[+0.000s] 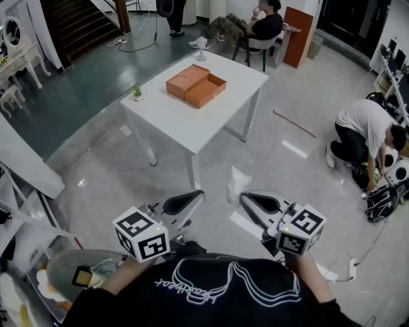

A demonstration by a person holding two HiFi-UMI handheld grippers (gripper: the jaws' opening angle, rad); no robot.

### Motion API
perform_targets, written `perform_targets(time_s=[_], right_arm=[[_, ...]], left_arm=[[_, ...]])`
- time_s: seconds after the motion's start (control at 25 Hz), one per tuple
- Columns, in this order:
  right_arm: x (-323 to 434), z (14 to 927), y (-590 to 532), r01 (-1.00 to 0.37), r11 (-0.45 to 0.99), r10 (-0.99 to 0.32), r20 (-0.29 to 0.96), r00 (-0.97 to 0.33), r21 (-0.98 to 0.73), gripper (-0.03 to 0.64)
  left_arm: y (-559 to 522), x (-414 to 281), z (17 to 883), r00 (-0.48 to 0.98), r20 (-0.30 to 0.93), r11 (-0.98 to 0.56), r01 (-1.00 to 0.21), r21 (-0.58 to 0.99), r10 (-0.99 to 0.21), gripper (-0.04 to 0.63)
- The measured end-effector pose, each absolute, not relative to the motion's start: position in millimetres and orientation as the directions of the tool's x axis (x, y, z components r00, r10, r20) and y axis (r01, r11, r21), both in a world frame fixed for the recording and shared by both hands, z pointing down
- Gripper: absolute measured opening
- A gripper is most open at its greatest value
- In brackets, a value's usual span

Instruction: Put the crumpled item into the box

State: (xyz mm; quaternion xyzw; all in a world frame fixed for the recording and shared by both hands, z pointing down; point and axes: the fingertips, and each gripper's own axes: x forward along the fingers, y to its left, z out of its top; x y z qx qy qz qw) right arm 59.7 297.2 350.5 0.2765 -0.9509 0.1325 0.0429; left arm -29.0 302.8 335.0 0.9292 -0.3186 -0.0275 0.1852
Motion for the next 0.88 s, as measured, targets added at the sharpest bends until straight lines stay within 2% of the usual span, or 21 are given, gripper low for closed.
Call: perform_targets(time_s=[0.44, 0.88], right_arm=[[86.8, 349.6, 312.1, -0.563, 0.805, -0.541, 0.162, -0.826, -0.186, 0.005], [102.9, 365.5, 287.6, -0.588, 0.777, -0.564, 0.163, -0.809, -0.226, 0.005]], left_arm=[[312.9, -13.1, 333.6, 0.789, 0.049, -0.724, -0.585, 0.365, -0.612, 0.006], [290.6, 11.5, 353.6, 0.820, 0.089, -0.735, -0.551, 0.395, -0.566, 0.006]])
